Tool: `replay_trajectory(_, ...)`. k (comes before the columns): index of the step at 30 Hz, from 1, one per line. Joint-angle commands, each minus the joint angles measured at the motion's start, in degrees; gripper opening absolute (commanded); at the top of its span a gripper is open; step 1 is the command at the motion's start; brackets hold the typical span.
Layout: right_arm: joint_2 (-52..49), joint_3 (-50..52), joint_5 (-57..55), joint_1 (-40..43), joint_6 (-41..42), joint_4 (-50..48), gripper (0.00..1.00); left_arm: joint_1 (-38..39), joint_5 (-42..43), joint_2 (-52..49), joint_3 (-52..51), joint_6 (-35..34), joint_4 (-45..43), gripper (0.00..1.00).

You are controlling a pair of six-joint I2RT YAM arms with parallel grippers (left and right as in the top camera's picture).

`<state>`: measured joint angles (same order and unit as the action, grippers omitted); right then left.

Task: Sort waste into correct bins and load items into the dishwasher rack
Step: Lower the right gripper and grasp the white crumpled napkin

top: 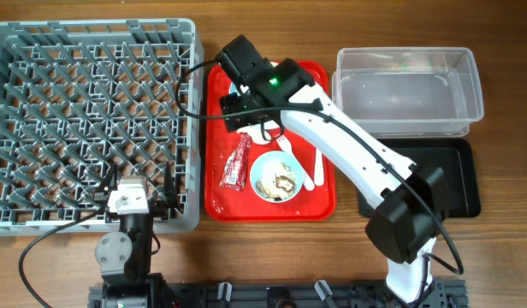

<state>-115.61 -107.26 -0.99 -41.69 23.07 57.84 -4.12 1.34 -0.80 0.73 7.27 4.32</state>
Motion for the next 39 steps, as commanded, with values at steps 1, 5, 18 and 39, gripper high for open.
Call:
replay_trajectory(1, -1.20, 4.59, 0.66, -0.31, 7.10, -2.71, 0.68, 0.26, -0.35, 0.37, -0.39, 0.68, 0.02, 1.00)
replay_trajectory(5, -1.20, 8.66, 0.44, 0.85, 6.93, -5.31, 0.49, 0.26, -0.35, 0.37, -0.39, 0.68, 0.02, 1.00)
replay_trajectory(18, -1.20, 25.77, -2.99, 0.94, 3.74, -23.32, 0.54, 0.26, -0.35, 0.37, -0.39, 0.70, 0.02, 1.00)
replay_trajectory(39, -1.20, 27.52, -6.03, 0.96, 1.88, -25.70, 0.36, 0.26, -0.35, 0.37, -0.39, 0.70, 0.02, 1.00)
